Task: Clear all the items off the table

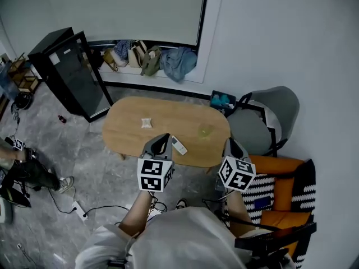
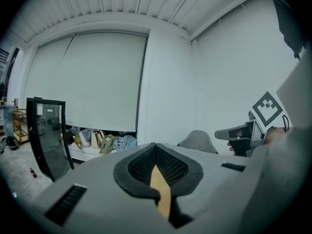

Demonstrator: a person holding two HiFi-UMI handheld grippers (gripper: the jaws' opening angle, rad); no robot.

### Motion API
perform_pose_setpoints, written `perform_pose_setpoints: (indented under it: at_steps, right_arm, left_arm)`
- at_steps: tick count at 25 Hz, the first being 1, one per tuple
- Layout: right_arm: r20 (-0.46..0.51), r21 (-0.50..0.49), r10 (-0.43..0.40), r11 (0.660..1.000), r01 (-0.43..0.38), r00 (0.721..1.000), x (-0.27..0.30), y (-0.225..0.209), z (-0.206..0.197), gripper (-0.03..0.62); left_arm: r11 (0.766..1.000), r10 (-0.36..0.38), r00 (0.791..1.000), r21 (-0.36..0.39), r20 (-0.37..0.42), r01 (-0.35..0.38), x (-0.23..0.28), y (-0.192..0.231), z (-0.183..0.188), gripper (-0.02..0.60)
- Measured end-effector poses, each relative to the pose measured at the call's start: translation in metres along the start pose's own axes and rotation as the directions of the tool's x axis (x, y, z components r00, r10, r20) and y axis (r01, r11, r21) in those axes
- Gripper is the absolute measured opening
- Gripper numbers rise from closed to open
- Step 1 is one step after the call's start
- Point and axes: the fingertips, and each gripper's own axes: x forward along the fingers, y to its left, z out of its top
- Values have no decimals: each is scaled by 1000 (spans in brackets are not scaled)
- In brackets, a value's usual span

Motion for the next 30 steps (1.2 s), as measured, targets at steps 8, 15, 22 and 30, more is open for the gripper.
perform_pose_setpoints:
  at_steps: [8, 15, 22, 30]
  right_arm:
    - [-48, 58, 21, 998, -18, 999, 58, -36, 0, 25]
    - [-103, 82, 20, 997, -12, 994, 100, -46, -9, 25]
    - [-112, 88, -34, 995, 44, 993, 162, -55, 8, 25]
    - [-130, 71, -92, 992, 102, 987, 255, -48, 65, 25]
  left_arm:
    - [999, 37, 998, 16, -58, -36, 50, 6, -1, 8]
    - [999, 47, 994, 8, -96, -47, 92, 27, -5, 8]
    - [1000, 6, 995, 5, -101, -5, 161, 62, 4, 8]
    - [999, -38, 992, -24, -122, 36, 260, 131, 43, 8]
